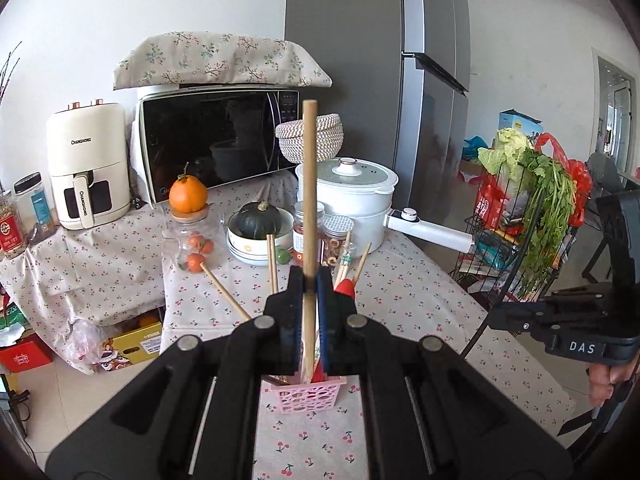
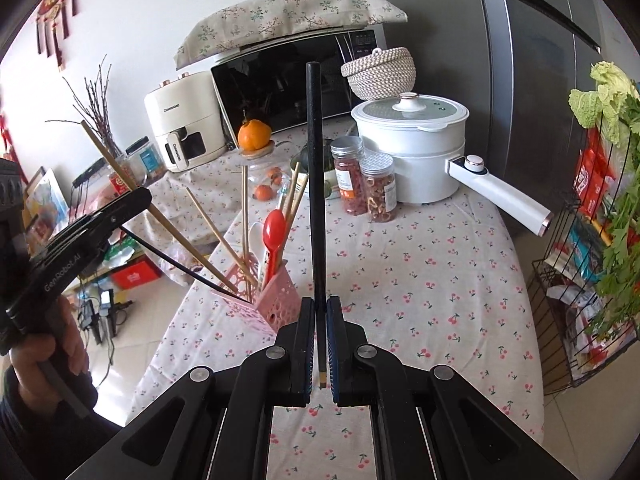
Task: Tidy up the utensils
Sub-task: 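Lift both chopsticks upright and carry them over the pink basket, then lower the chopsticks into the pink basket and open both tools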
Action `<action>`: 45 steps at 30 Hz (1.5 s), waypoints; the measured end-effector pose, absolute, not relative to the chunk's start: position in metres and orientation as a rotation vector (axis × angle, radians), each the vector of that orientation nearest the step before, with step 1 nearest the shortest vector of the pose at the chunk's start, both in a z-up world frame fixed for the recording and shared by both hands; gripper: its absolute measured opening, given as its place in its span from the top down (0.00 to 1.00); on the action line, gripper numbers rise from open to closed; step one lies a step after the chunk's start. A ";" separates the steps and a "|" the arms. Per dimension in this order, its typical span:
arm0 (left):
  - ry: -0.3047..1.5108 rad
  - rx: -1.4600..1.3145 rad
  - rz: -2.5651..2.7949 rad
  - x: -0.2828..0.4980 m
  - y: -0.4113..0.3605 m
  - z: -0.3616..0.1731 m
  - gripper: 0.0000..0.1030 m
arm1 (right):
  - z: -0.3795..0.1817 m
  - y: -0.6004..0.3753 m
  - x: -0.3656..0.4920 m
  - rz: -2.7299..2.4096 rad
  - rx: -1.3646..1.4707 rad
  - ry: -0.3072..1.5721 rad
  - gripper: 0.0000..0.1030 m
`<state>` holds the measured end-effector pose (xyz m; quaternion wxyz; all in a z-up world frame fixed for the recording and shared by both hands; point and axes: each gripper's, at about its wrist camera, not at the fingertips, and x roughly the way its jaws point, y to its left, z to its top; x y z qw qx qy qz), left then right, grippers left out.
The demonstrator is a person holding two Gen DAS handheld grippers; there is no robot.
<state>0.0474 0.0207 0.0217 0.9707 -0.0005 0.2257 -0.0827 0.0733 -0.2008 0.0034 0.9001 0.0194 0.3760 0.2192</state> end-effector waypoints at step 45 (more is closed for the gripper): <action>0.702 -0.063 -0.237 0.013 0.059 -0.012 0.15 | 0.013 -0.127 0.118 0.543 0.118 0.686 0.92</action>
